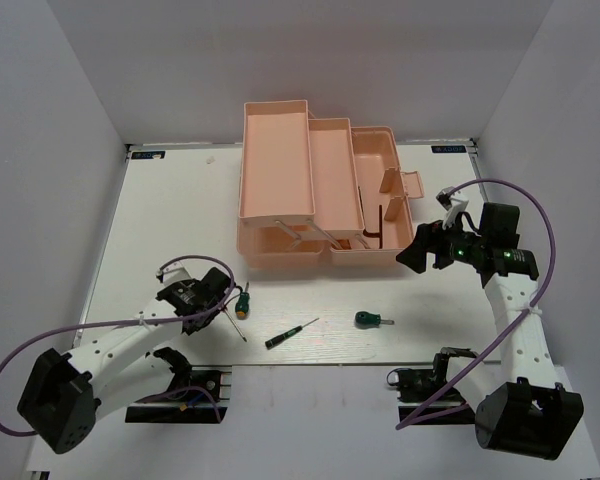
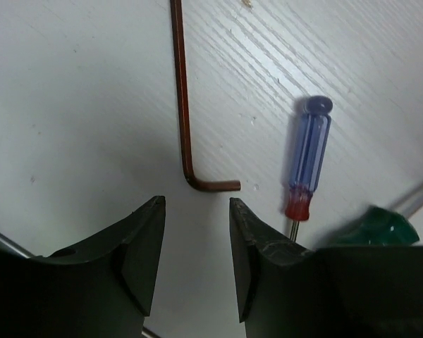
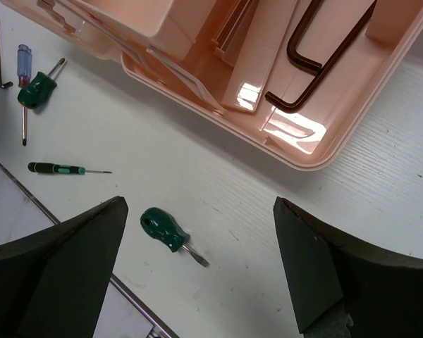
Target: Sort the tools into containers
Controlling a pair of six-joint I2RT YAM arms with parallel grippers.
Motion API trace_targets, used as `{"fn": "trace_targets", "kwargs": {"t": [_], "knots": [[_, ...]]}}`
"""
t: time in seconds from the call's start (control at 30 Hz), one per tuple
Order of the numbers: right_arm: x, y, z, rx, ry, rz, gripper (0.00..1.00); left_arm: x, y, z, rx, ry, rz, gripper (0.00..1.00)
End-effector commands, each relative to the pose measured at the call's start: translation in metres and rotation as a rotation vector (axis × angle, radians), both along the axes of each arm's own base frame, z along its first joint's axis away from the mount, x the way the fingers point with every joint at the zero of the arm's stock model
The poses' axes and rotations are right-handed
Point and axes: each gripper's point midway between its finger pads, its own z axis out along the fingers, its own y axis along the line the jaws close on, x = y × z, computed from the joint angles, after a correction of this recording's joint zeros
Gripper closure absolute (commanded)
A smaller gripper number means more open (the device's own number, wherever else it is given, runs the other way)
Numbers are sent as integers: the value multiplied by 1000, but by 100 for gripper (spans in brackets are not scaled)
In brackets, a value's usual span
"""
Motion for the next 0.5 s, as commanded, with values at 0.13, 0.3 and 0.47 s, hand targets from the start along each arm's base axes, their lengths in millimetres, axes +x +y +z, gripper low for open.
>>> {"fn": "trace_targets", "kwargs": {"t": [0.13,0.3,0.47], "knots": [[-3,2,3,14,-21,16,10,26,3,-16,-44,19,-7,48],[-3,2,3,15,-16,10,10,28,11,-25,-54,47,6,48],[0,-3,3,11,-20,-11,10,24,14,-30,-71,95,5,51]]}}
